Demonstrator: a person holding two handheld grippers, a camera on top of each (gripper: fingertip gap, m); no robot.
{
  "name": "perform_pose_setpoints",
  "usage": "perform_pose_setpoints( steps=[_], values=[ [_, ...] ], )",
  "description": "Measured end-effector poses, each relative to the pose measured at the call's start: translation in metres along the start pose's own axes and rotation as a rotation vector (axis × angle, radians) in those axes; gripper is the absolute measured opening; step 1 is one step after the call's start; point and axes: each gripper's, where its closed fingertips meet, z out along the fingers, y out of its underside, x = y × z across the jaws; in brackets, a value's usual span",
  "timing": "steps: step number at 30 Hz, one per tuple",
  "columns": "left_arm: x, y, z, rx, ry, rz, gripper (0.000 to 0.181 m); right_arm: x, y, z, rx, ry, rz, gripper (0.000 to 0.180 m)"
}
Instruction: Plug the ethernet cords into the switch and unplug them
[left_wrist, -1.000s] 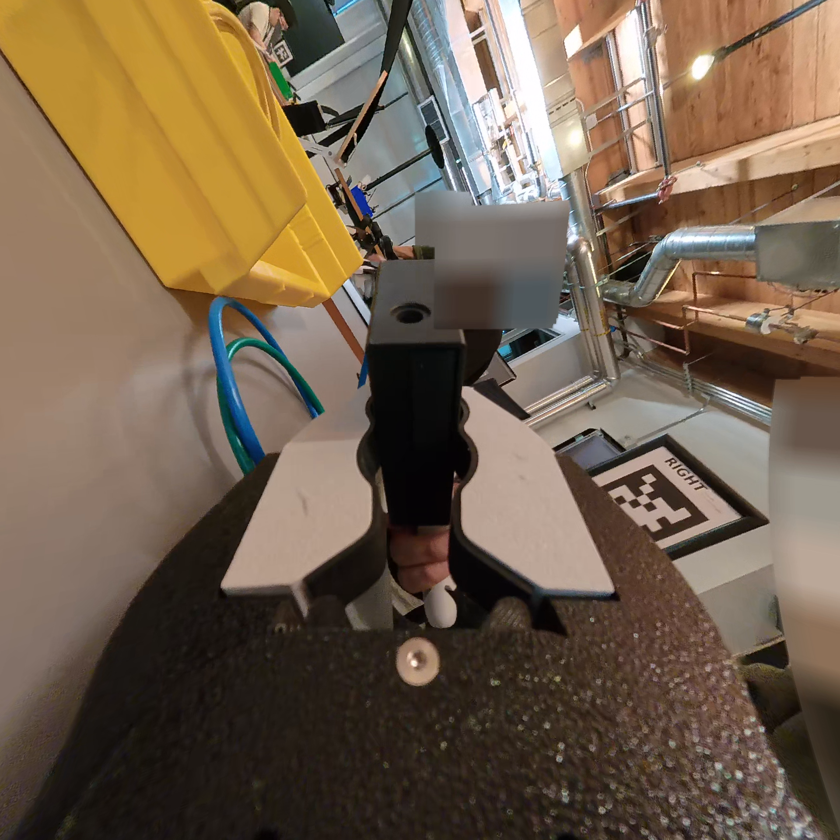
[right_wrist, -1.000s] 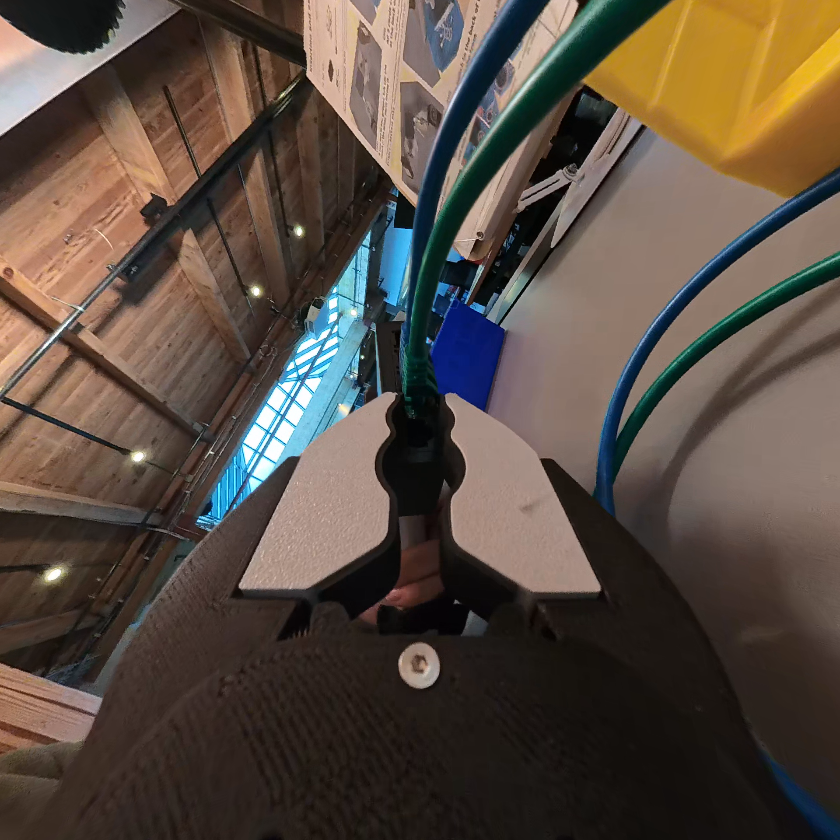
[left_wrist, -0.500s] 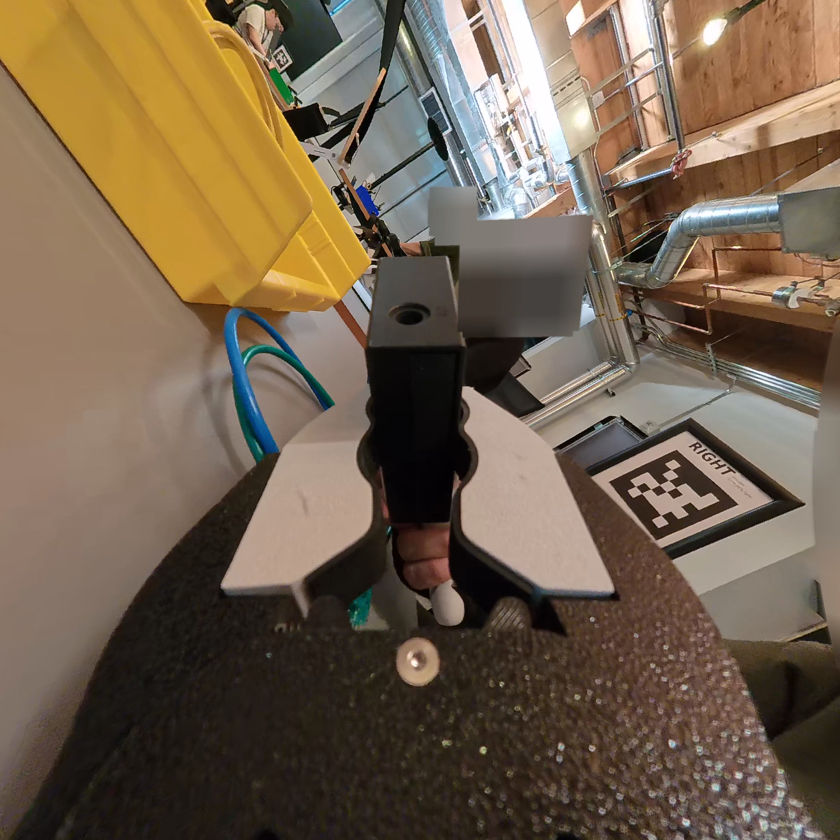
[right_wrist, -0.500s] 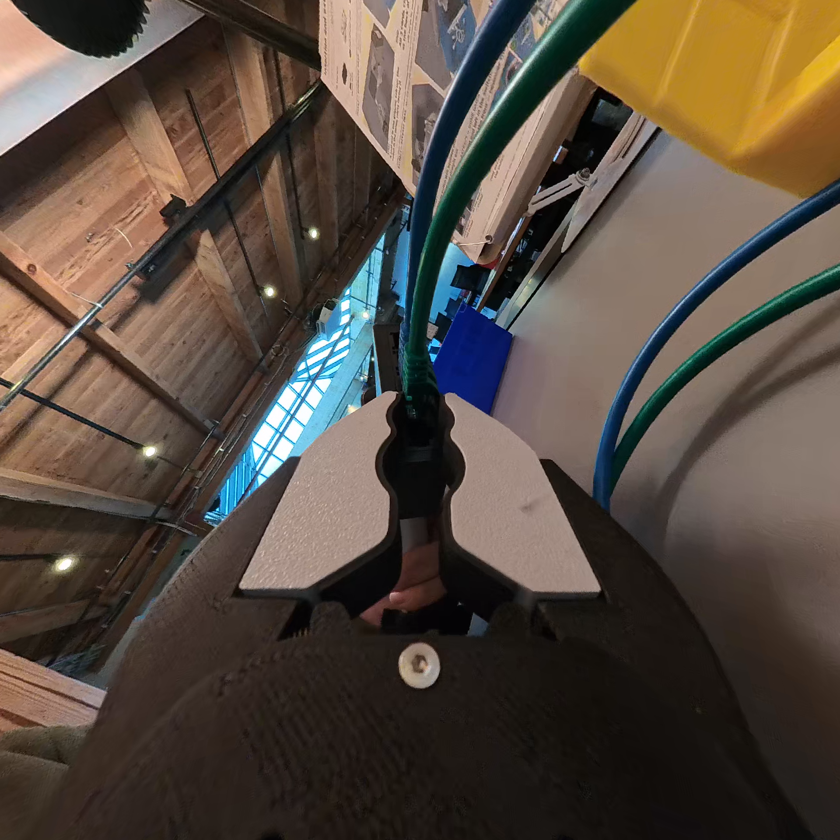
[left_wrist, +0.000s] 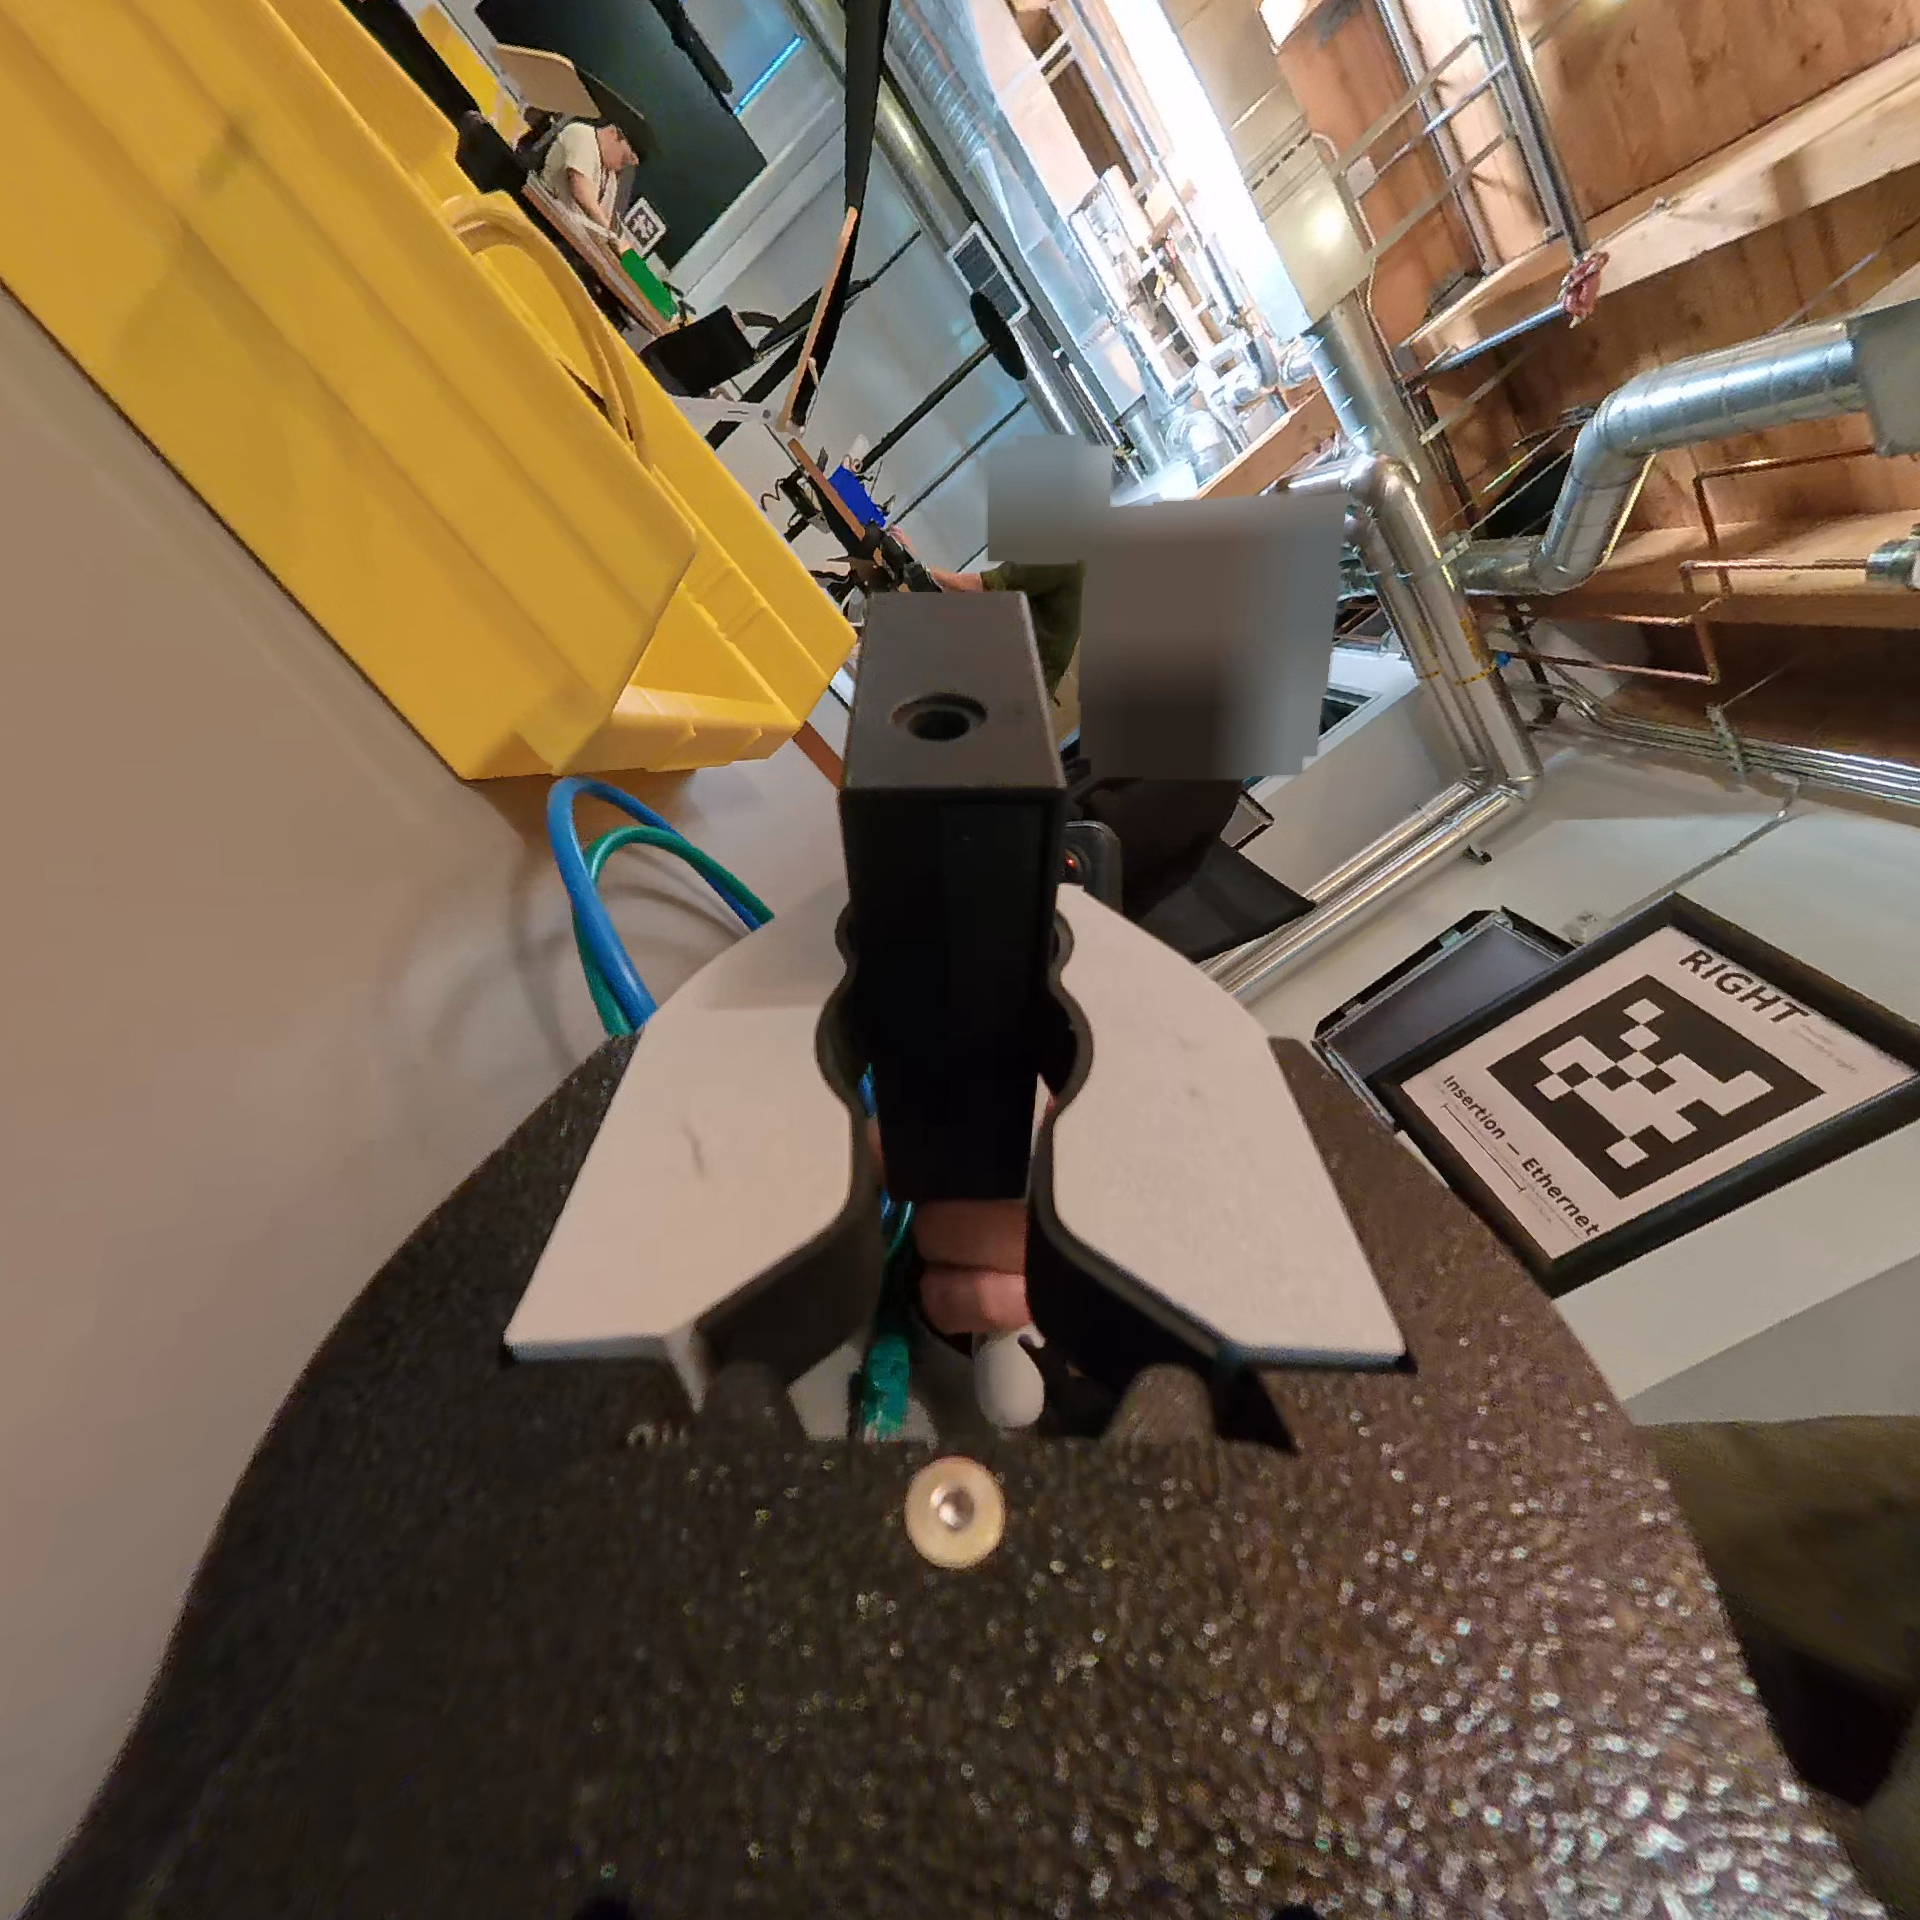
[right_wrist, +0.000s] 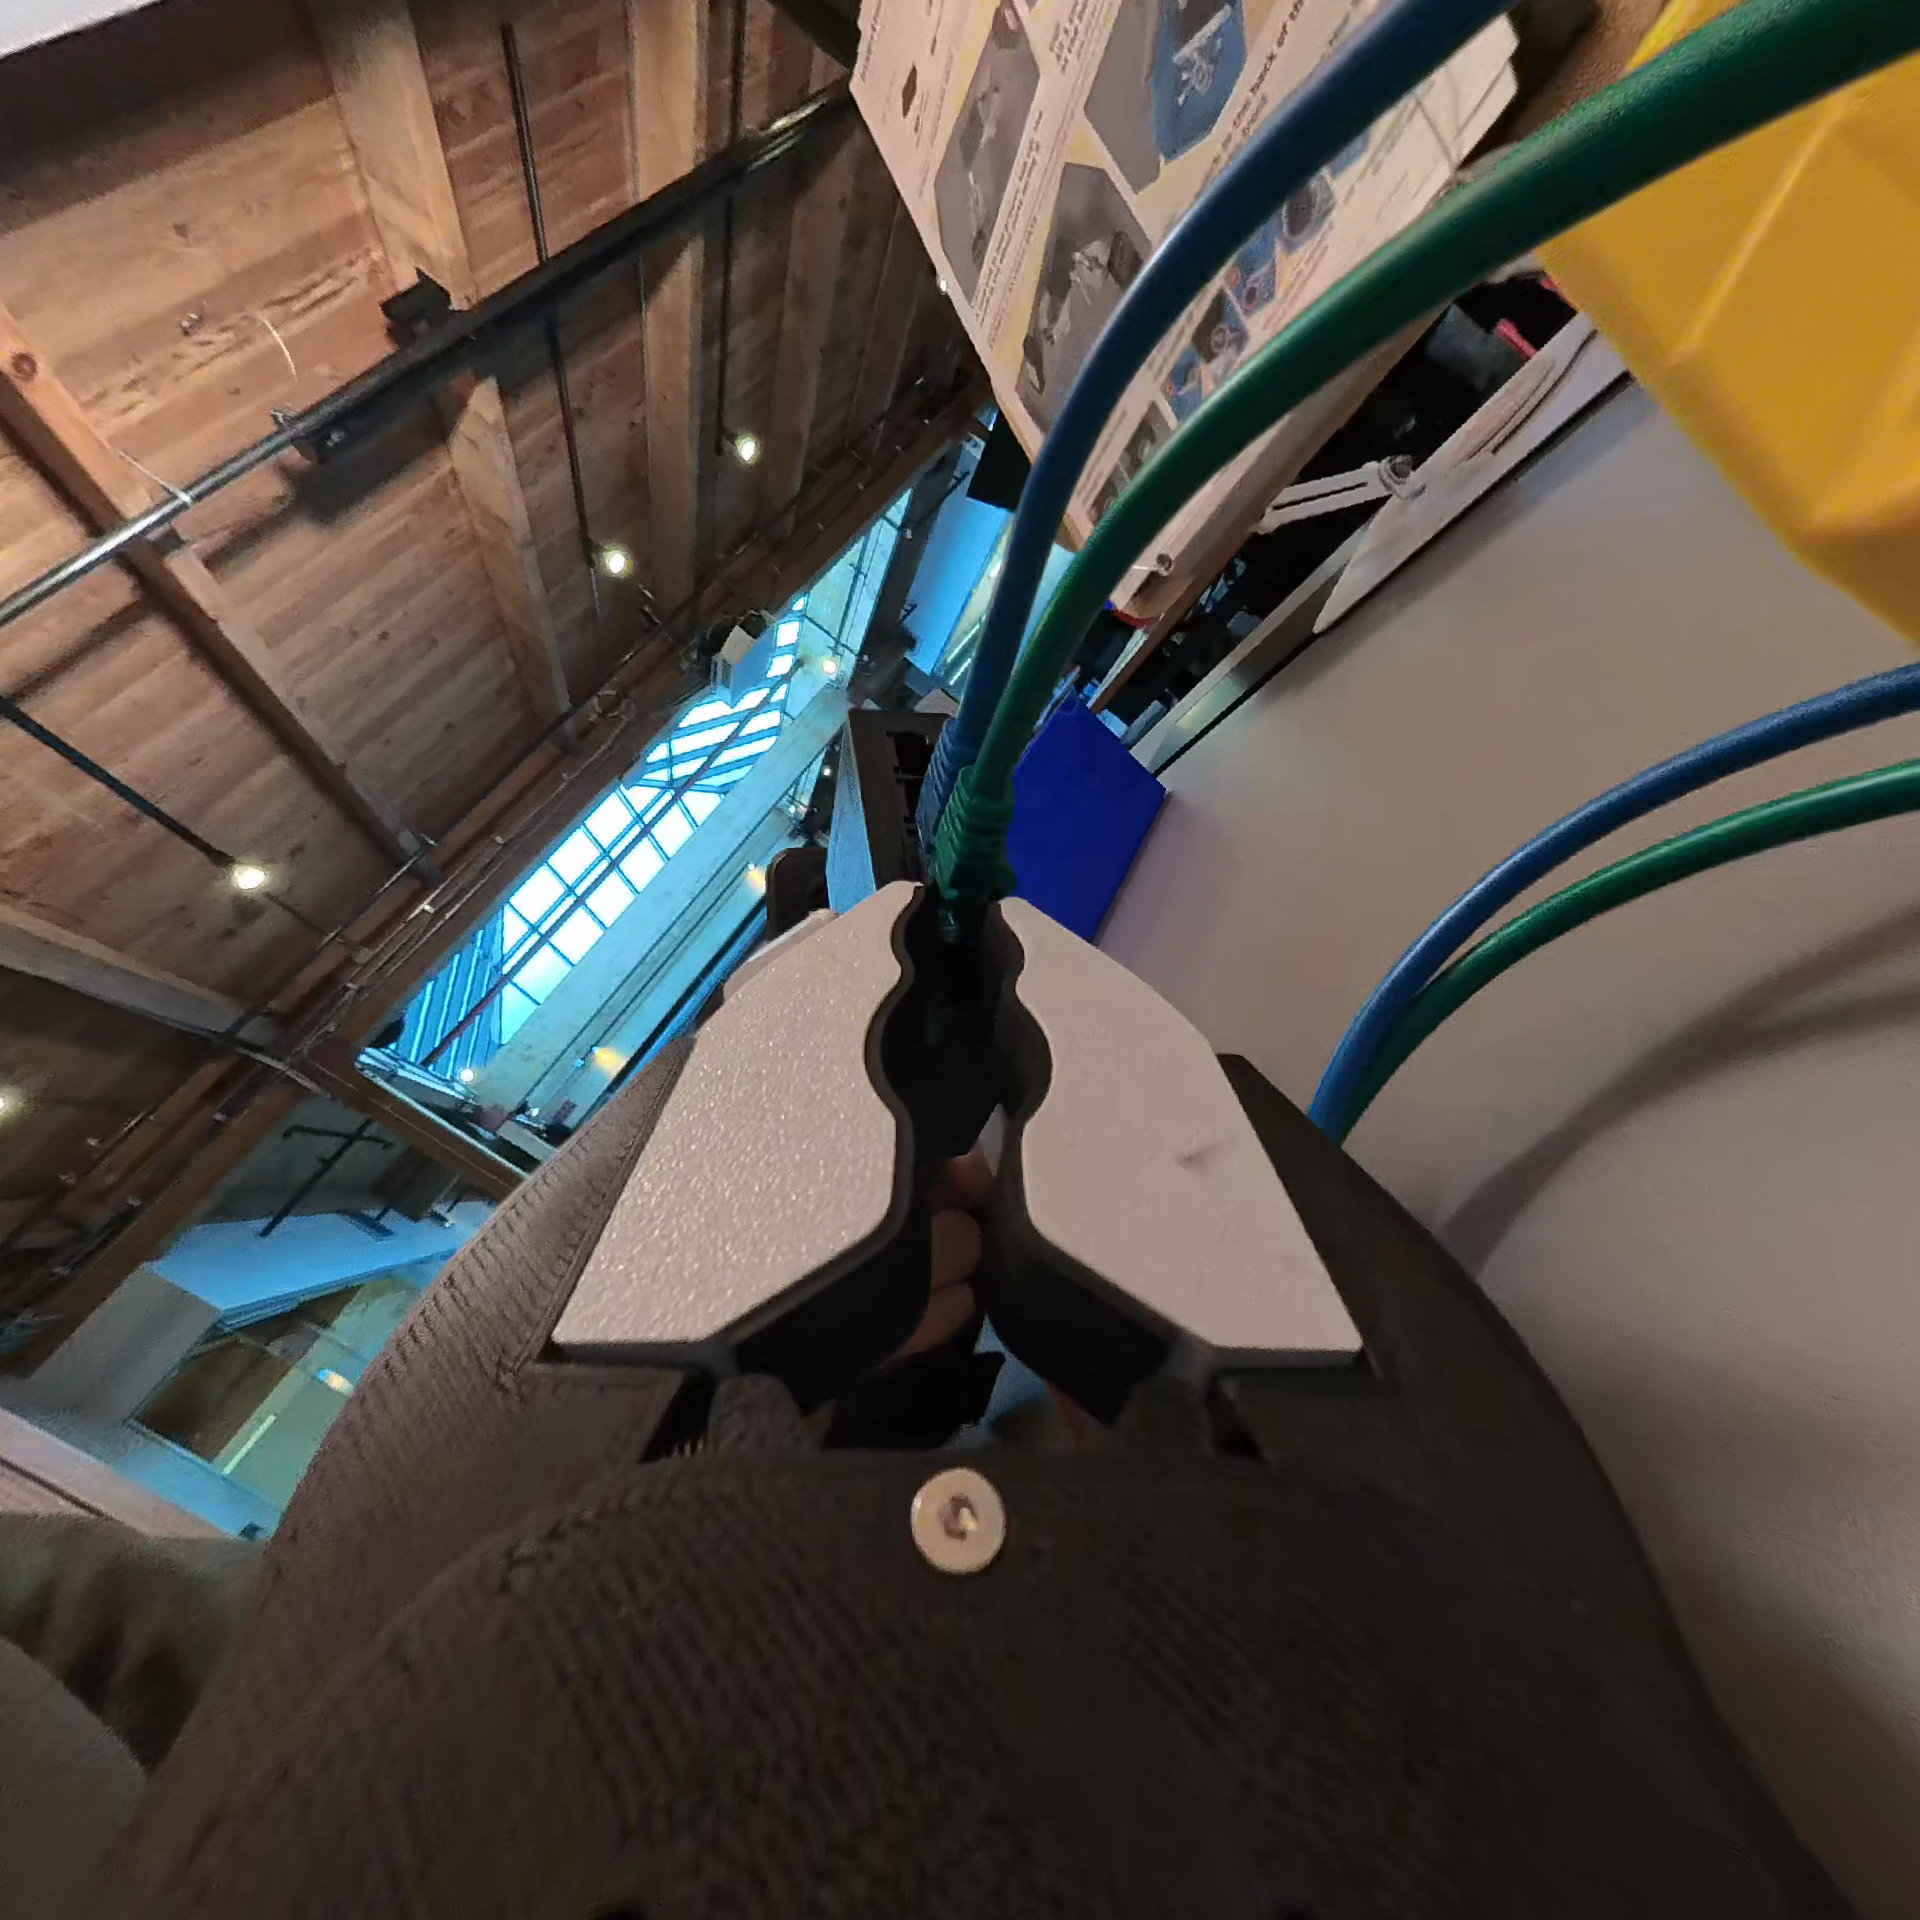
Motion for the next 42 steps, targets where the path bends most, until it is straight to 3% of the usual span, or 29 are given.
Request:
perform_pose_setpoints(
  steps=[12, 35, 42],
  values=[
    [0.0069, -0.0012, -0.0016, -0.011, 0.065, -0.019, 0.029, -0.009, -0.0061, 0.0053, 0.041, -0.098, -0.007, 0.01],
    [0.0021, 0.0056, -0.0018, -0.061, 0.078, -0.075, 0.029, -0.0023, -0.0046, 0.0101, 0.088, -0.085, 0.136, 0.015],
    [0.0031, -0.0008, -0.0014, -0.002, 0.074, -0.078, 0.028, -0.0037, -0.0058, 0.0094, 0.091, -0.043, 0.115, 0.015]
  ],
)
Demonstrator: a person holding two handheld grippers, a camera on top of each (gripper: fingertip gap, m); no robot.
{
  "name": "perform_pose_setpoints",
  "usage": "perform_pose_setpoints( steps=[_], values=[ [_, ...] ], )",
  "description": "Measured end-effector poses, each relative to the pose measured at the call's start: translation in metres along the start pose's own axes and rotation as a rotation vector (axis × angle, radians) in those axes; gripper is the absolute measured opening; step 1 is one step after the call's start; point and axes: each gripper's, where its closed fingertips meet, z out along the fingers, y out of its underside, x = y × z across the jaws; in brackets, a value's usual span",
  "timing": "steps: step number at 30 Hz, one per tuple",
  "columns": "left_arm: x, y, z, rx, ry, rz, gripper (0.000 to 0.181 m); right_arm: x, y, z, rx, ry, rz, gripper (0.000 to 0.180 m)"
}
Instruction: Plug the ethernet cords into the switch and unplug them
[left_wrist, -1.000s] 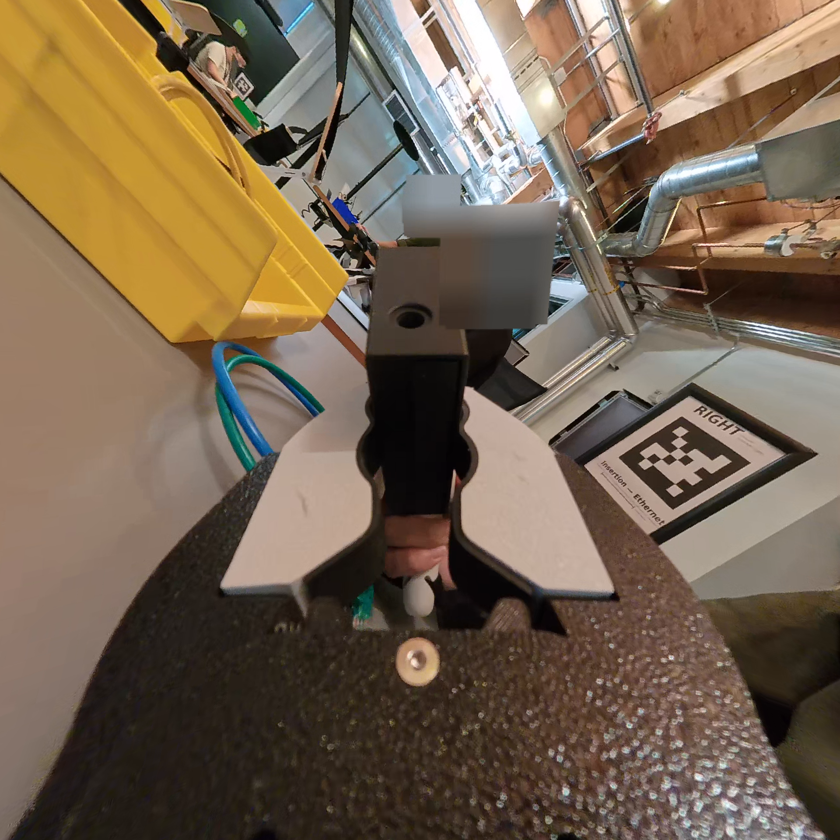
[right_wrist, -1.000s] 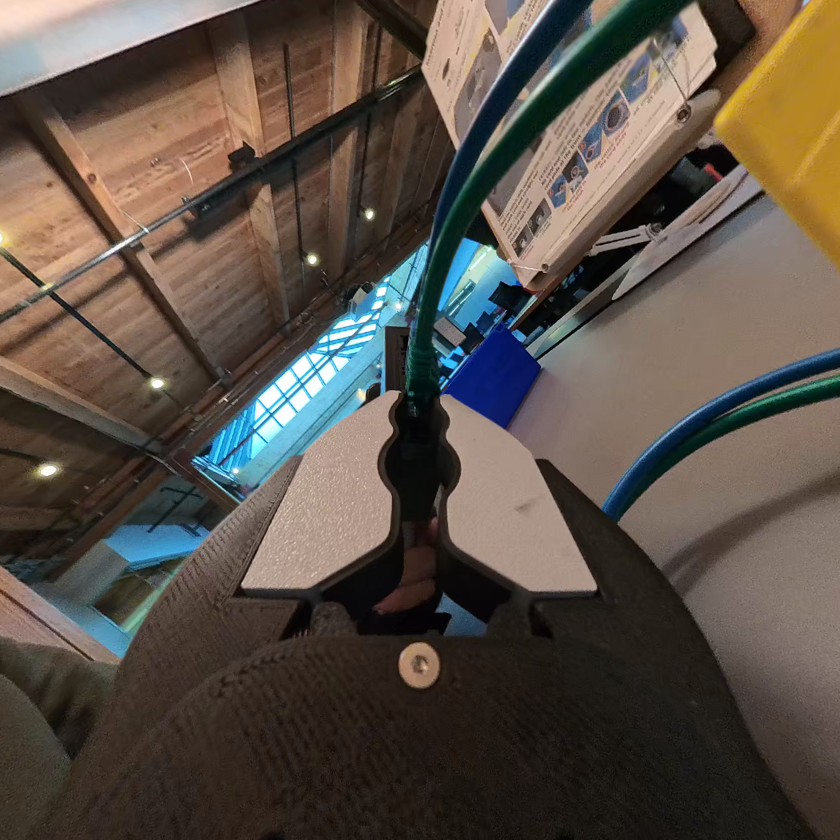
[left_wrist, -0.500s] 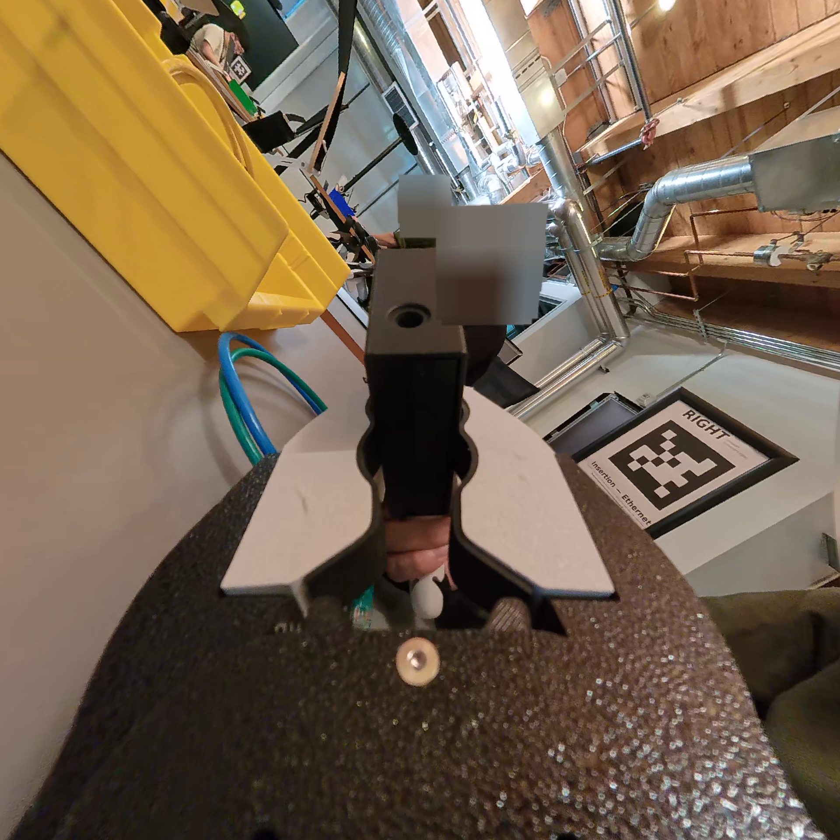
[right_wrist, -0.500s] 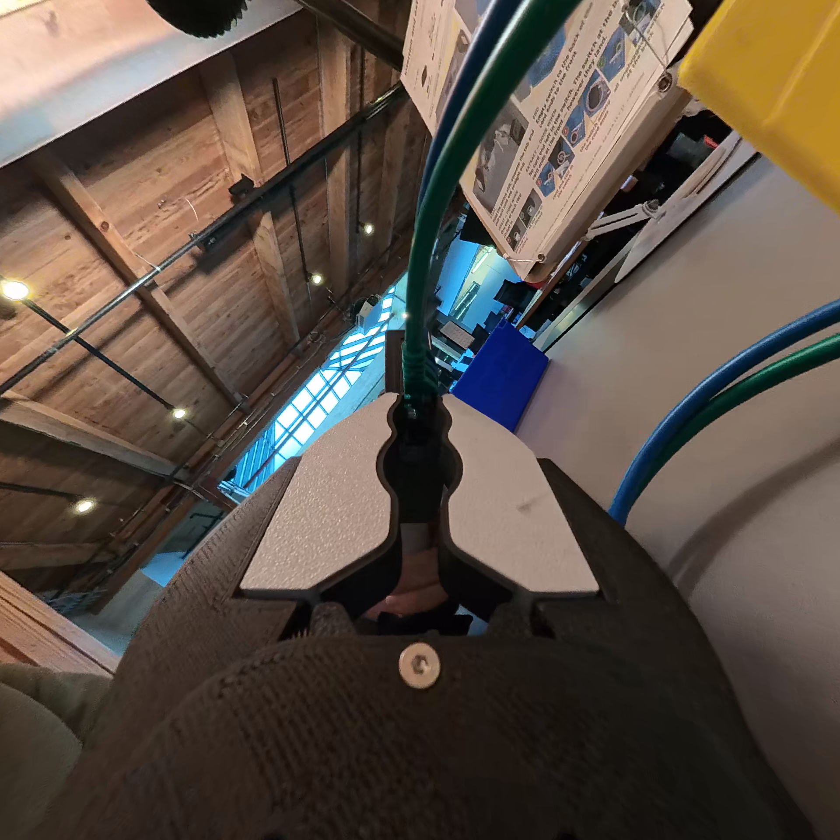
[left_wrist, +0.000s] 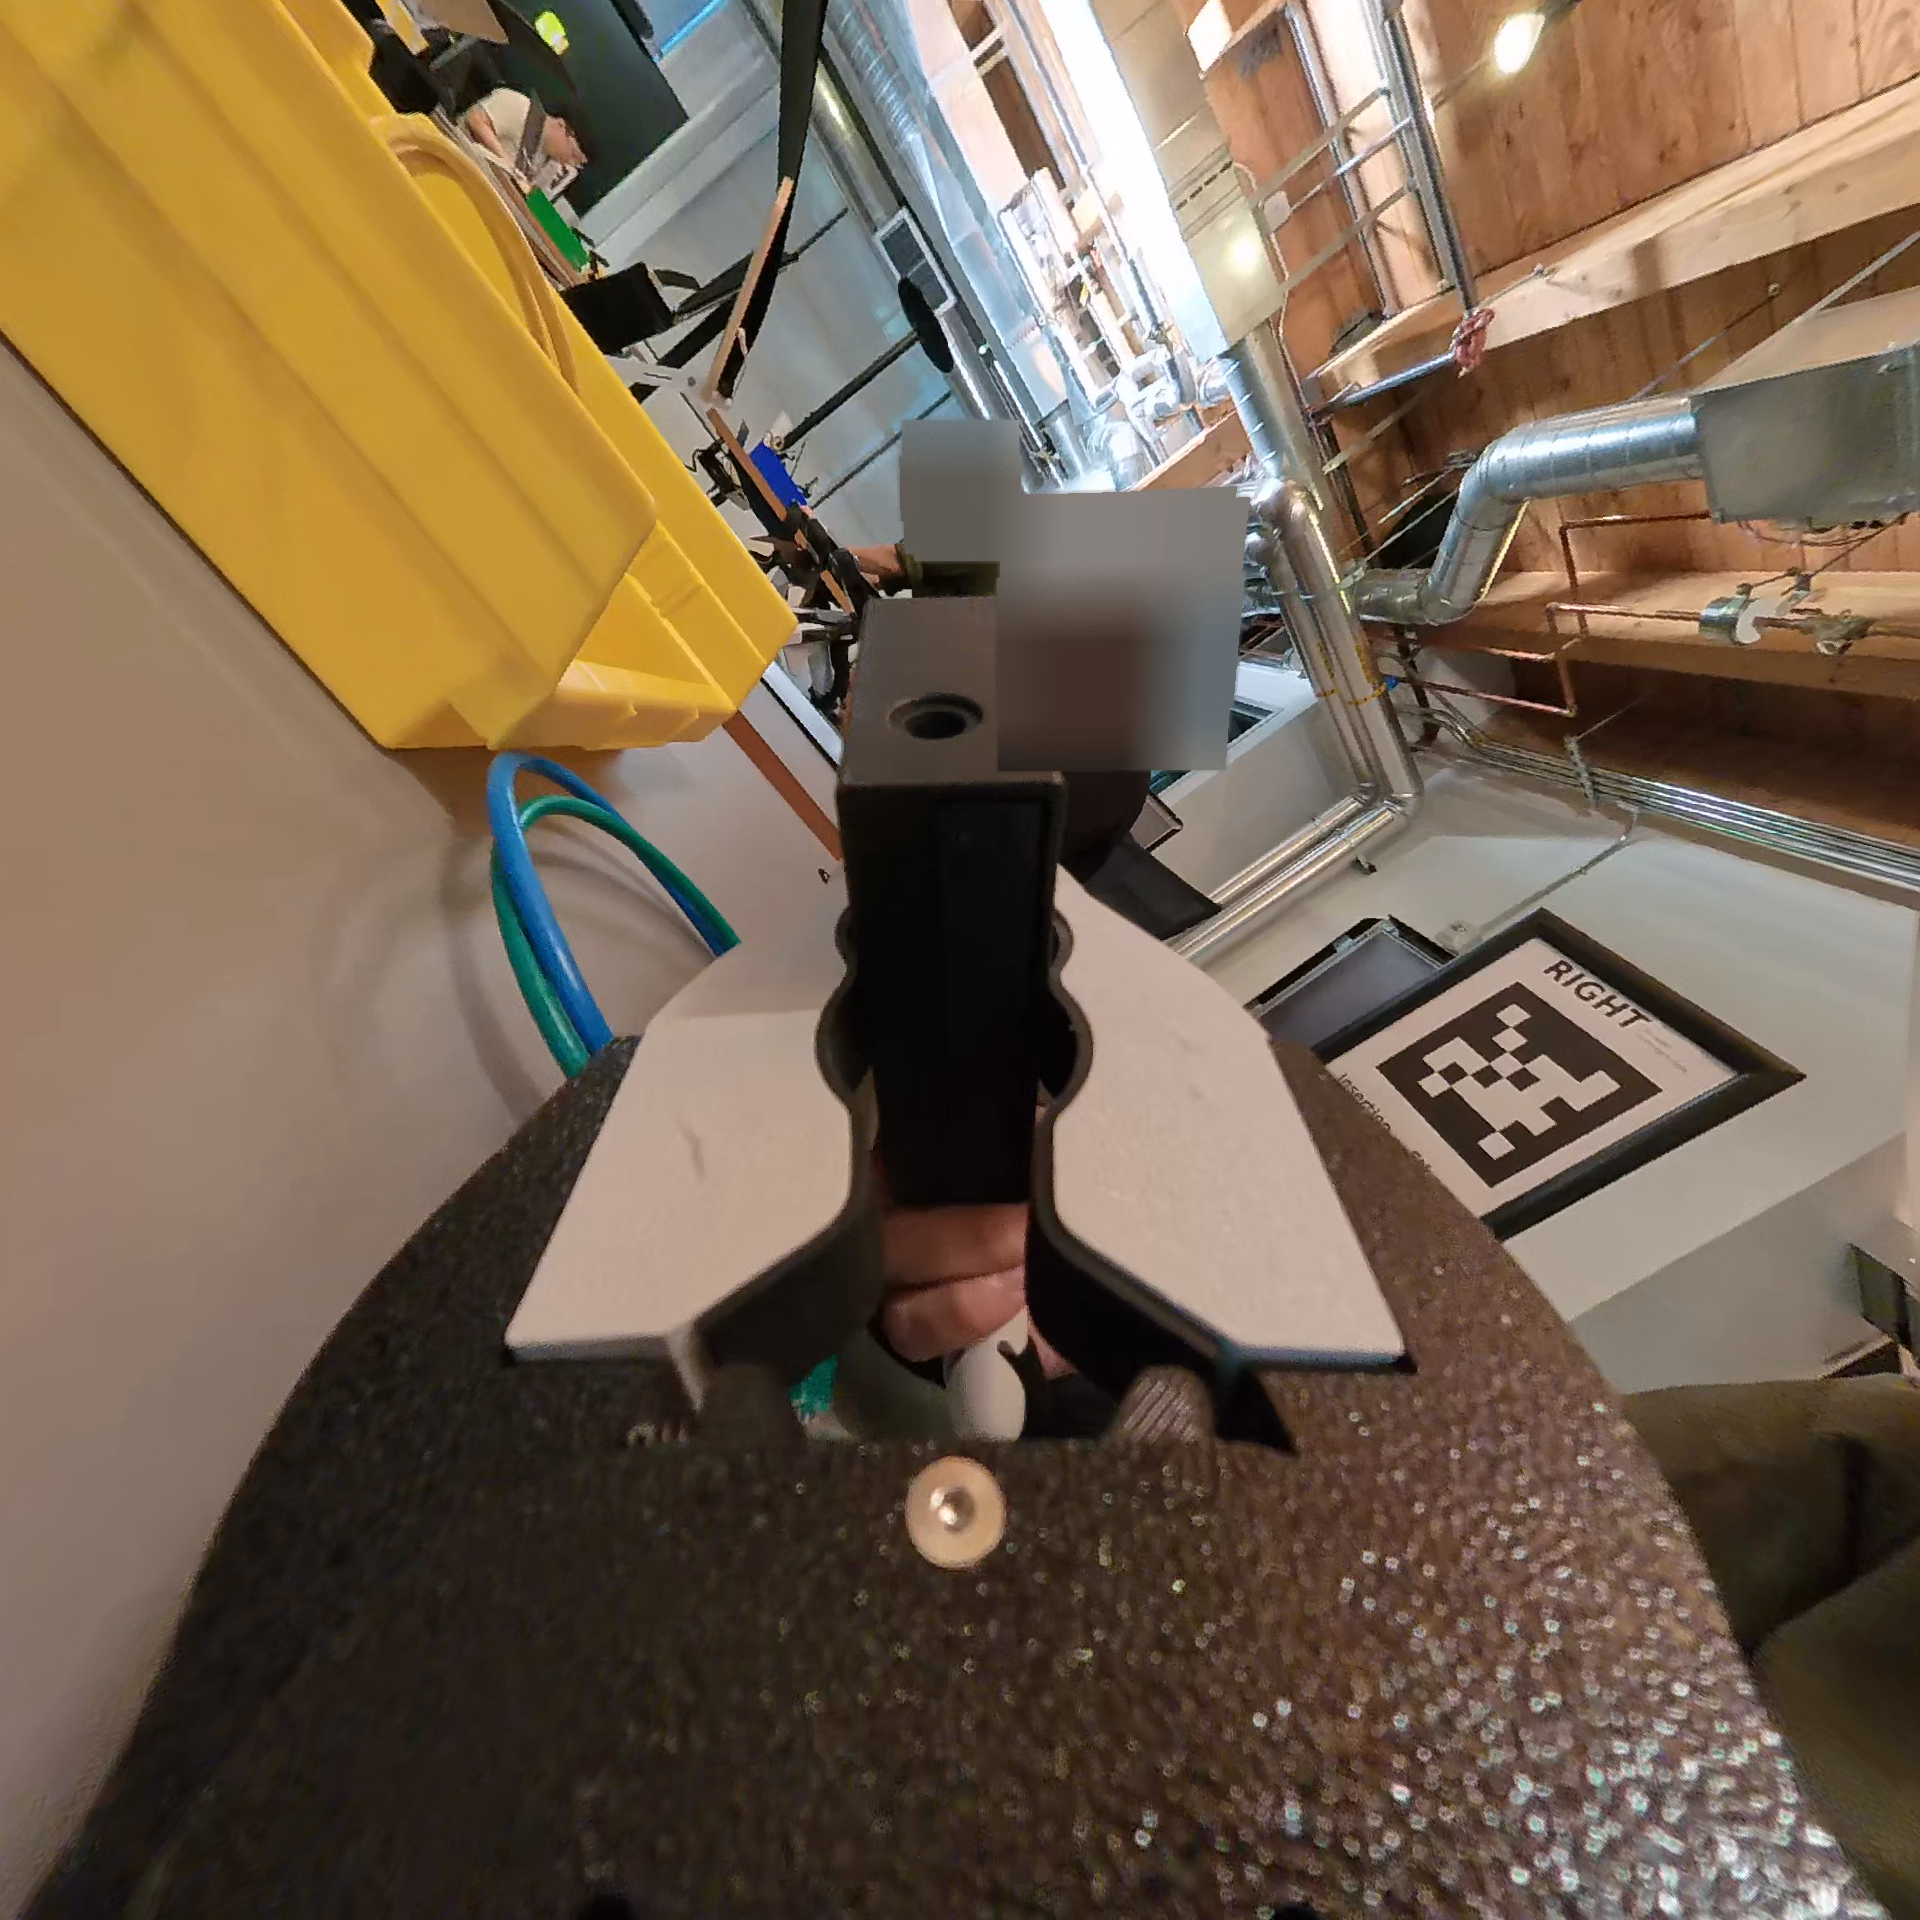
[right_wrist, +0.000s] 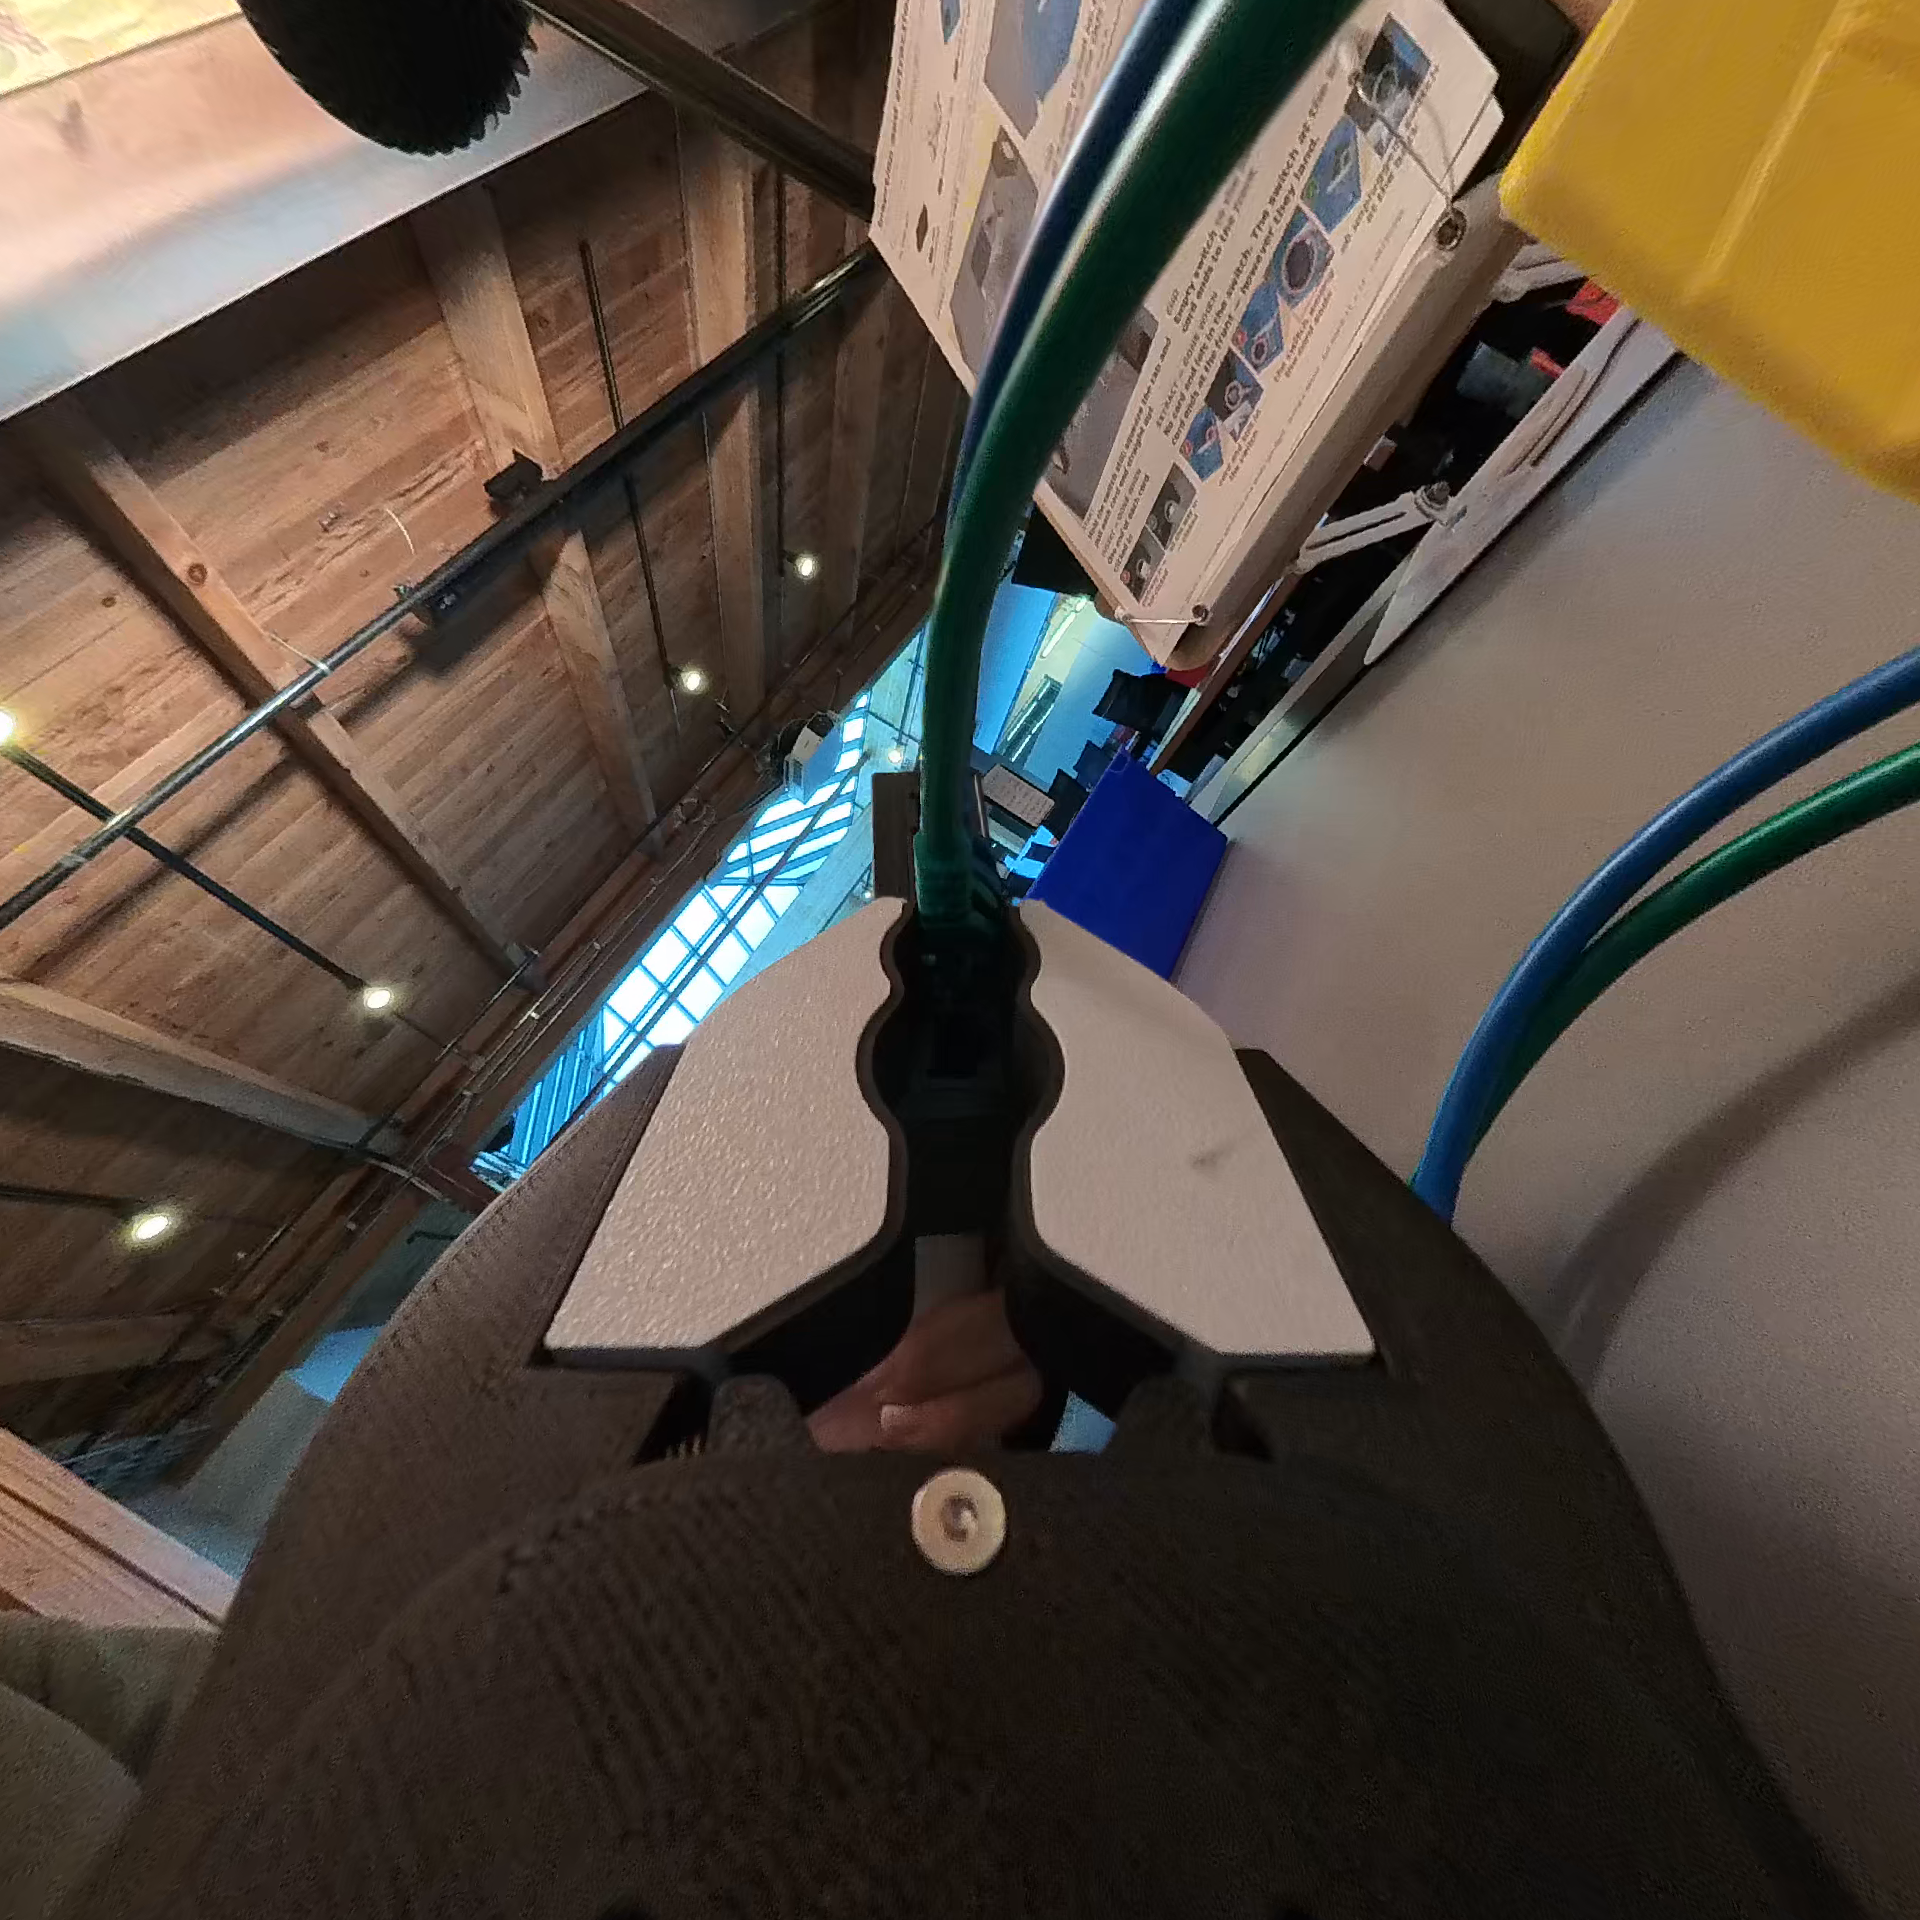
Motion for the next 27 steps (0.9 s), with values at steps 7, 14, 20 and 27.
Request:
perform_pose_setpoints(
  steps=[7, 14, 20, 27],
  values=[
    [-0.0009, -0.0044, -0.002, 0.033, -0.006, -0.014, 0.029, 0.0003, 0.0017, -0.0018, 0.009, -0.001, 0.013, 0.014],
    [0.0001, -0.0052, -0.0025, 0.039, 0.0, -0.017, 0.029, -0.001, 0.0025, -0.0029, 0.003, -0.002, -0.005, 0.014],
    [0.0038, -0.0057, -0.0024, 0.051, 0.026, 0.002, 0.029, -0.0054, 0.0031, -0.0039, -0.006, 0.008, -0.114, 0.014],
    [0.0061, -0.0104, -0.003, 0.109, 0.034, 0.039, 0.029, -0.0076, 0.0033, -0.0026, -0.007, -0.006, -0.145, 0.014]
  ],
)
